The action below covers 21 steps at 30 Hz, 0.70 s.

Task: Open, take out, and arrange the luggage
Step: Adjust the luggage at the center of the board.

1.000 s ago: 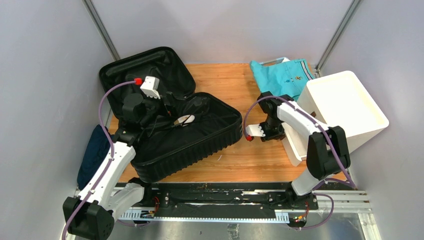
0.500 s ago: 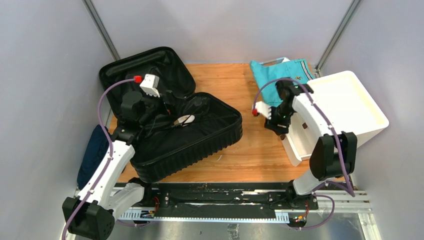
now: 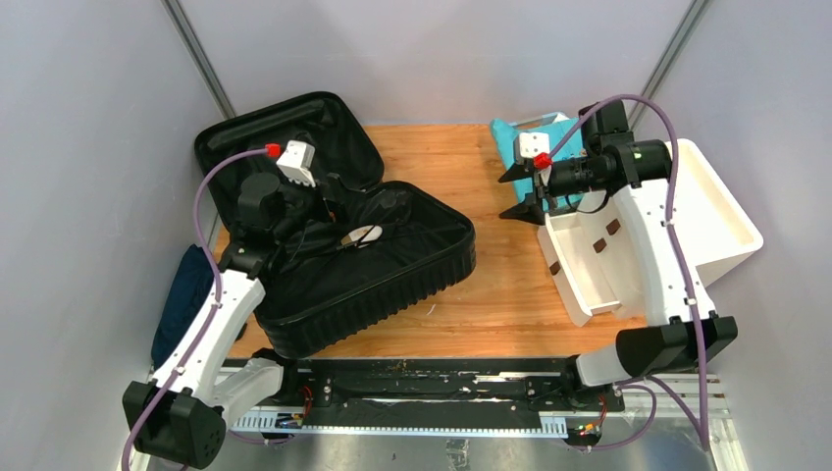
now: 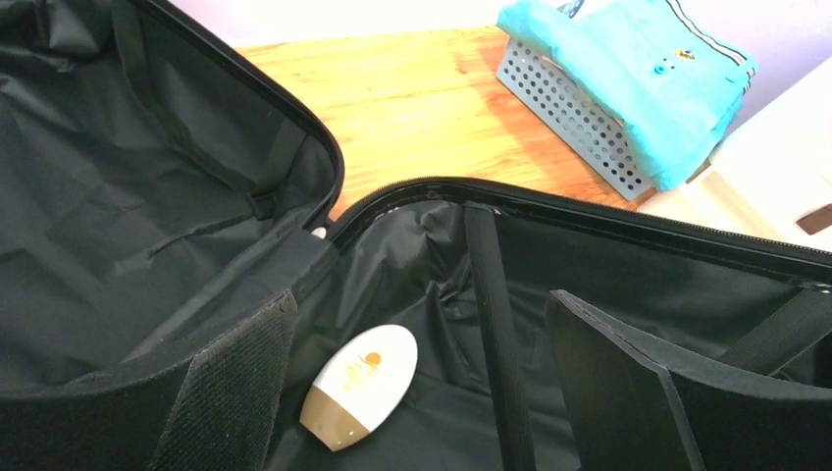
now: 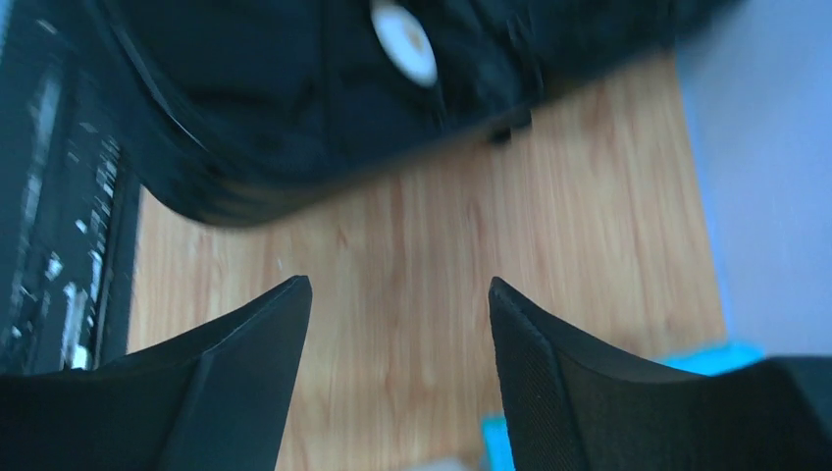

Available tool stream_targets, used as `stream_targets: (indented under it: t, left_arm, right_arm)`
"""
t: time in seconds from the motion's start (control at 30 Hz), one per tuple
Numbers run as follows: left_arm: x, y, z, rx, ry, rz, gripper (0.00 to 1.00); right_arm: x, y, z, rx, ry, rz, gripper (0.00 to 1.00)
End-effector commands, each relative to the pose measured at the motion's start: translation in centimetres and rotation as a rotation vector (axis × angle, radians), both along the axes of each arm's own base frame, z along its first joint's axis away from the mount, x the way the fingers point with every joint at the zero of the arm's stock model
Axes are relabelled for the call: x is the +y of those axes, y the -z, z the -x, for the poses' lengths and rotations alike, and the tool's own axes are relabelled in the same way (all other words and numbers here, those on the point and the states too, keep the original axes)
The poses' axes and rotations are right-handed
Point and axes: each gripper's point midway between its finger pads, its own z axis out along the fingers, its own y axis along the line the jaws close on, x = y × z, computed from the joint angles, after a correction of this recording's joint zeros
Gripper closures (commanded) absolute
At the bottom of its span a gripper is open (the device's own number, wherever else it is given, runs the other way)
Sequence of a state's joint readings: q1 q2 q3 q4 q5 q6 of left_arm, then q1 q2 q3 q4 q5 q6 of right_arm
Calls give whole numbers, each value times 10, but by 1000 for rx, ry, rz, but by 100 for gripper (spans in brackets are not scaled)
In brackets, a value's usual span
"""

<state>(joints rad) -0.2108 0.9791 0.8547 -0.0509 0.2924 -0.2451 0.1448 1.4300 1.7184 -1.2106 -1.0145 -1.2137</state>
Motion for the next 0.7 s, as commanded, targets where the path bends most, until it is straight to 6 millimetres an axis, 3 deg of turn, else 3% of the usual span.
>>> stream_targets:
  t: [0.0,0.2,0.33,0.5,0.67]
  left_arm:
    - [2,-18,6,-31,1,7,0]
    - [3,-21,9,-35,-2,10,0]
    - [4,-24,12,-35,1,7,0]
    - [8,-28,21,-45,-9,-4,0]
    - [11,-32,29,-52,-14,-12,0]
  right_arm:
    - [57,-51,62,42,-280,-246,29]
    - [92,-18,101,53,-427,-103,30]
    - [111,-7,105,69,-445,-66,32]
    - [120,13,107,68,-458,-1,37]
    - [114,38,106,73,-452,72,58]
